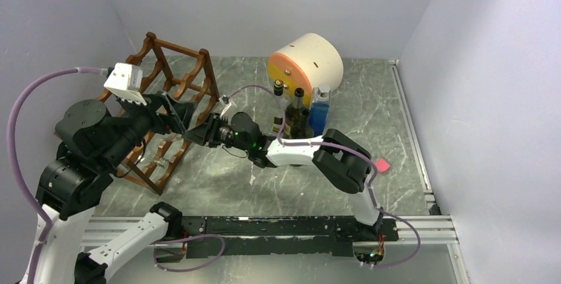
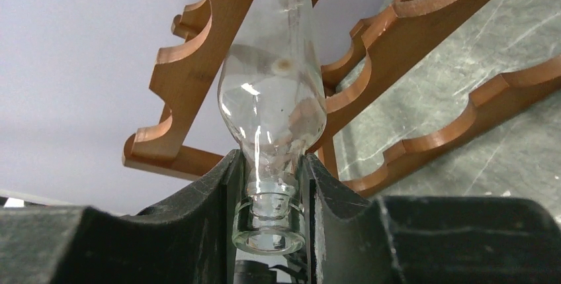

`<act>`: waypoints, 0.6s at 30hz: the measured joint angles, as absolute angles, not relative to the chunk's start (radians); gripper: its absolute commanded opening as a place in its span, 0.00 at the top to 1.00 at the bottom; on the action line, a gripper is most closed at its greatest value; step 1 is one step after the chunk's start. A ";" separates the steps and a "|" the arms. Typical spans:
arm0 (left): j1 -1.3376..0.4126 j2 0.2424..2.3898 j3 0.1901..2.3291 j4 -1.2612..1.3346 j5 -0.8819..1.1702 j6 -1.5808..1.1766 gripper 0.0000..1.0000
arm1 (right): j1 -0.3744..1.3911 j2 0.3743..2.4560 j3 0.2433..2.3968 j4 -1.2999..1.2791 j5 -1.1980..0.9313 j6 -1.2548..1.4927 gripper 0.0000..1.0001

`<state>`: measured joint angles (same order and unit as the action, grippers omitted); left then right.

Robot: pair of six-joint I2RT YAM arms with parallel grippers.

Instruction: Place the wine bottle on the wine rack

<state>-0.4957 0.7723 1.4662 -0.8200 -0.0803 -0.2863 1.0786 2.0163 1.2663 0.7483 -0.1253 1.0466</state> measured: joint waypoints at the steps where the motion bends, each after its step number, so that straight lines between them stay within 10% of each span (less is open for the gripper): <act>1: -0.496 0.770 1.466 -0.820 -0.079 -0.286 0.05 | 1.080 2.027 1.280 0.749 -0.121 1.046 1.00; 18: -0.496 0.761 1.499 -0.838 -0.074 -0.284 0.05 | 1.122 2.168 1.510 0.658 -0.046 0.979 1.00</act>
